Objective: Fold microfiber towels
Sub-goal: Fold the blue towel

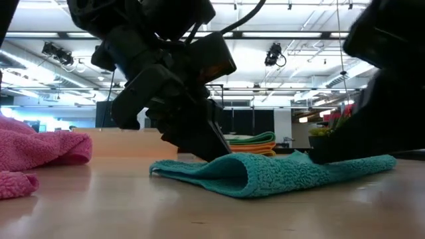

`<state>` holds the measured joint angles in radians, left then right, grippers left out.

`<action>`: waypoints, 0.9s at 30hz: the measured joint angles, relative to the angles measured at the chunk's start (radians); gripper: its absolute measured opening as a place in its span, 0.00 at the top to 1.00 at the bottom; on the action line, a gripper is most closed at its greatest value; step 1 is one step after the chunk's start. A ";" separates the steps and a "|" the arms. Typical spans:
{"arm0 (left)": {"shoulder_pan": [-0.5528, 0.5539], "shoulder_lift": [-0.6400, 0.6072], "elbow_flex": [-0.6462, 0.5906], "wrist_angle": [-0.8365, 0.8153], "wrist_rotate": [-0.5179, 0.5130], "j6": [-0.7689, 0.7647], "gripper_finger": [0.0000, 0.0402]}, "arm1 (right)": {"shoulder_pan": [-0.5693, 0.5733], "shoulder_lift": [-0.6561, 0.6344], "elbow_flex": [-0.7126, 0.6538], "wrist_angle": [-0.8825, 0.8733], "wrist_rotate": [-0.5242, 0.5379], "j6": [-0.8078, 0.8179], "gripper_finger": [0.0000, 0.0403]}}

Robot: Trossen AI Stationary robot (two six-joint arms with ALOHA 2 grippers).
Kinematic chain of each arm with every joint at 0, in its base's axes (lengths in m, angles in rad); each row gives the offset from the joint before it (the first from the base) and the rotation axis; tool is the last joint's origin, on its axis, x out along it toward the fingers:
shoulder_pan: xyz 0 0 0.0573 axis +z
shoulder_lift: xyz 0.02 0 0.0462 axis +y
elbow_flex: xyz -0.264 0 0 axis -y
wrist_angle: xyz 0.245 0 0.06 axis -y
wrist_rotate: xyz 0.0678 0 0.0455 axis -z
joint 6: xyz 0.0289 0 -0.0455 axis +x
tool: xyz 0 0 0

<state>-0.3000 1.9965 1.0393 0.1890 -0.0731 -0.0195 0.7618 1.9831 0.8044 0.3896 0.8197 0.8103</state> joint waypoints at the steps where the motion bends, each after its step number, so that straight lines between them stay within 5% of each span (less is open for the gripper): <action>1: 0.000 0.000 0.000 0.001 0.000 -0.001 0.98 | -0.006 0.014 0.020 -0.004 -0.006 -0.017 0.99; 10: -0.005 0.000 0.005 -0.005 0.008 -0.083 0.97 | -0.043 0.048 0.094 -0.081 -0.181 -0.003 0.99; 18: -0.082 -0.016 0.048 -0.003 0.167 -0.123 0.93 | 0.013 -0.070 0.069 -0.253 -0.271 0.033 0.99; 23: -0.126 -0.077 0.104 -0.016 0.016 0.028 0.94 | 0.064 -0.207 0.069 -0.395 -0.310 0.039 0.99; 27: -0.107 -0.040 0.099 -0.093 -0.027 0.058 0.98 | 0.089 -0.310 0.064 -0.622 -0.197 0.136 0.99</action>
<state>-0.4074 1.9563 1.1383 0.0960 -0.1004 0.0381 0.8505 1.6731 0.8688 -0.2321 0.6227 0.9459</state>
